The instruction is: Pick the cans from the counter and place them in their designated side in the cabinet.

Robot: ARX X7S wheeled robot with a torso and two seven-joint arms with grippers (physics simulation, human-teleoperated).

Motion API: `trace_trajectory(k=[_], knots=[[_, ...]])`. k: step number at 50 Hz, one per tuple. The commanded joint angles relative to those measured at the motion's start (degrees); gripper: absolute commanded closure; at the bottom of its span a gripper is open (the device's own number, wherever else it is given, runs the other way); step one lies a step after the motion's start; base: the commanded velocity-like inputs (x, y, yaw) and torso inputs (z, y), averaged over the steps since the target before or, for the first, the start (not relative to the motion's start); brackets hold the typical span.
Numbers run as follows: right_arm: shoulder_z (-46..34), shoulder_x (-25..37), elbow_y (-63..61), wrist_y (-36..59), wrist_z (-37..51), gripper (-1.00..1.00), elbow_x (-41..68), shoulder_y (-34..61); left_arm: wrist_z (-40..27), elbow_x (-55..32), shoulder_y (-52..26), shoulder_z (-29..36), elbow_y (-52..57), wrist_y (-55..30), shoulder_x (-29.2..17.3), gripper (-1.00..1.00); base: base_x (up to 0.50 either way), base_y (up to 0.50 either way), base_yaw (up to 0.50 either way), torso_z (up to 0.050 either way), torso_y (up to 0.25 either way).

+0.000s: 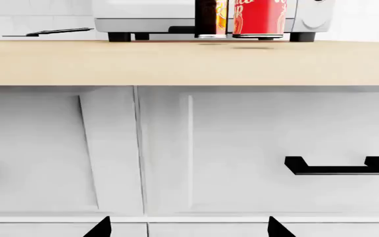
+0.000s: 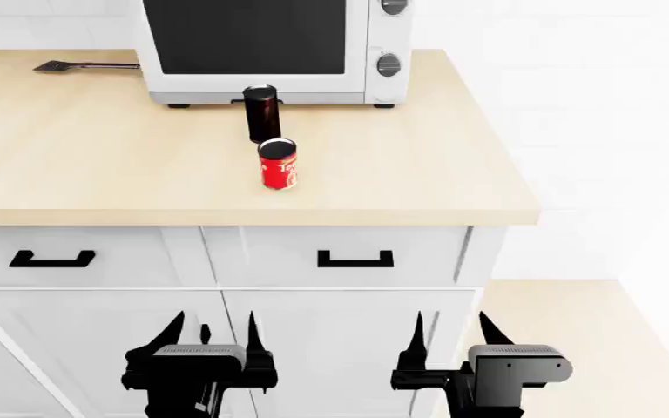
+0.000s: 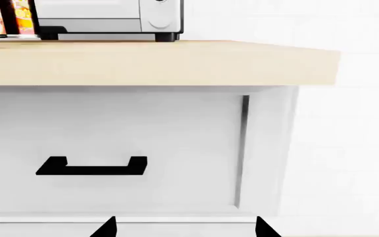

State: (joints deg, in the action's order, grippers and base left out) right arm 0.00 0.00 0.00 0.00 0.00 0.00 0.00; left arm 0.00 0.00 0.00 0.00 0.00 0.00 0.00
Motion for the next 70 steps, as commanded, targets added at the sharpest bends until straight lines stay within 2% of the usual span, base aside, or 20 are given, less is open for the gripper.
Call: trace_trajectory(k=[1, 14, 34, 46, 48, 50, 56, 63, 70], knots=[[-1.16, 0.88, -0.05, -0.11, 1.26, -1.00, 0.74, 0.03, -1.07, -0.96, -0.02, 1.02, 0.05, -0.13, -0.89, -1.00, 0.00, 0.00, 0.00, 0.000, 0.000], [-4.06, 3.03, -0.95, 0.30, 3.51, -1.00, 1.75, -0.03, -3.47, -3.15, -0.08, 3.06, 0.54, -0.50, -2.99, -1.00, 0.00, 0.01, 0.00, 0.000, 0.000], [-5.79, 4.38, -1.35, 0.76, 4.33, -1.00, 4.53, 0.17, -5.00, -4.83, -0.21, 4.71, 0.63, 0.09, -4.76, -1.00, 0.00, 0.50, 0.00, 0.000, 0.000], [-7.08, 6.42, -5.10, 4.78, 3.35, -1.00, 6.51, 1.60, -3.73, -3.62, -1.69, 7.31, 1.15, 3.76, -6.91, -1.00, 0.00, 0.01, 0.00, 0.000, 0.000], [-7.00, 7.74, -8.06, 7.69, 2.09, -1.00, 7.99, 1.71, -3.19, -4.50, -3.52, 7.40, 4.09, -1.78, -7.60, -1.00, 0.00, 0.00, 0.00, 0.000, 0.000], [-6.85, 9.17, -11.56, 11.41, 1.84, -1.00, 8.48, 2.04, -1.88, -2.96, -4.94, 8.71, 4.80, 0.18, -9.04, -1.00, 0.00, 0.00, 0.00, 0.000, 0.000], [-7.24, 13.08, -20.77, 25.75, 0.42, -1.00, 10.88, 5.41, 1.93, -2.88, -8.11, 10.67, 9.61, -5.77, -12.15, -1.00, 0.00, 0.00, 0.00, 0.000, 0.000], [-5.71, 15.79, -28.81, 40.11, -0.58, -1.00, 15.54, 12.44, 6.12, -7.89, -14.55, 10.55, 16.83, -22.38, -14.59, -1.00, 0.00, 0.00, 0.00, 0.000, 0.000], [-1.09, 18.24, -36.23, 53.90, -1.70, -1.00, 22.80, 20.28, 9.03, -10.26, -22.75, 9.87, 18.23, -30.30, -17.07, -1.00, 0.00, 0.00, 0.00, 0.000, 0.000]])
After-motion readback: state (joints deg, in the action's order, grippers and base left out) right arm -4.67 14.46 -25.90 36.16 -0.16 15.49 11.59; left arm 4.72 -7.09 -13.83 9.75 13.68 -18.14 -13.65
